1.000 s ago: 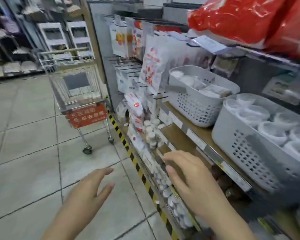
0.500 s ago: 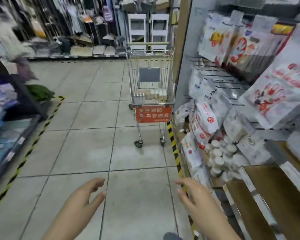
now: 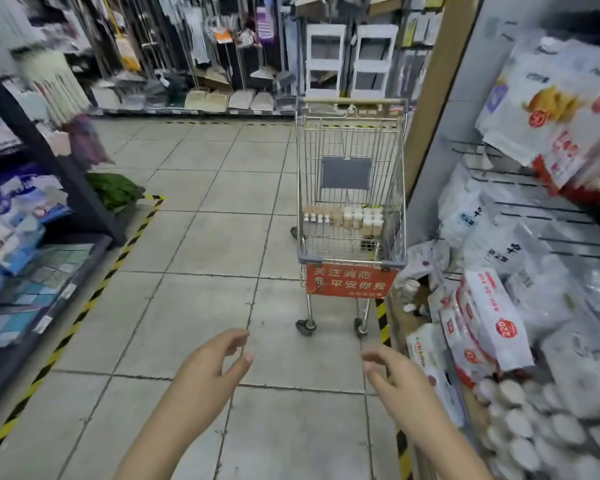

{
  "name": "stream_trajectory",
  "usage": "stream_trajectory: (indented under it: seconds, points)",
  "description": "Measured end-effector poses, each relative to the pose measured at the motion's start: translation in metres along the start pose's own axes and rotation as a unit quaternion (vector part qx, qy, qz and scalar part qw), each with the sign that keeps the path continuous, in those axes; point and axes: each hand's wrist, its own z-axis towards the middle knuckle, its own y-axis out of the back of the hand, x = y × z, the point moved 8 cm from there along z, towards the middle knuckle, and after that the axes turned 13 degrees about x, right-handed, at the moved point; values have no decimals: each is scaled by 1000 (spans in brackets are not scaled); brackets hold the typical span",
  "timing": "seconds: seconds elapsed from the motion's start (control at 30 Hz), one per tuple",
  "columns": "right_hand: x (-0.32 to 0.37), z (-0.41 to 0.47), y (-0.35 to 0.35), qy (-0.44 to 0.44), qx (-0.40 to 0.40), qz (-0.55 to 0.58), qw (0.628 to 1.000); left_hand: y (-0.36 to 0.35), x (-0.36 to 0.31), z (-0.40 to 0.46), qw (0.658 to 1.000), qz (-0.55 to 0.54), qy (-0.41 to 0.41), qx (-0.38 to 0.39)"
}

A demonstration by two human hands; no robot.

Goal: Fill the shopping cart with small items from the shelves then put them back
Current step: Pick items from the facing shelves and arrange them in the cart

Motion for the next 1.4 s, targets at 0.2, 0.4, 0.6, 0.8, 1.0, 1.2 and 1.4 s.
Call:
stream_trajectory:
  seconds: [0.2,0.4,0.6,0.8,1.0,1.2,1.4]
  points:
    - [59,114,2,37,48,-31,998,48,59,62,993,-72,91,-5]
    - [98,229,2,24,55,-4,998,128,115,160,987,-74,139,-11]
    - [115,337,17,-32,-2,59,998,211,118,297,994,-6,104,39]
    - [112,405,48,-94,-63,123,986,246,77,435,992,75,18,103]
    - [72,451,86,-169,-145,162,961,234,8,545,969,140,-96,178]
    - [59,525,113,-223,-143,196,944,242,-31,643,944,183,-142,234]
    - [75,603,130,-216,-149,211,942,248,-47,735,927,211,-174,257]
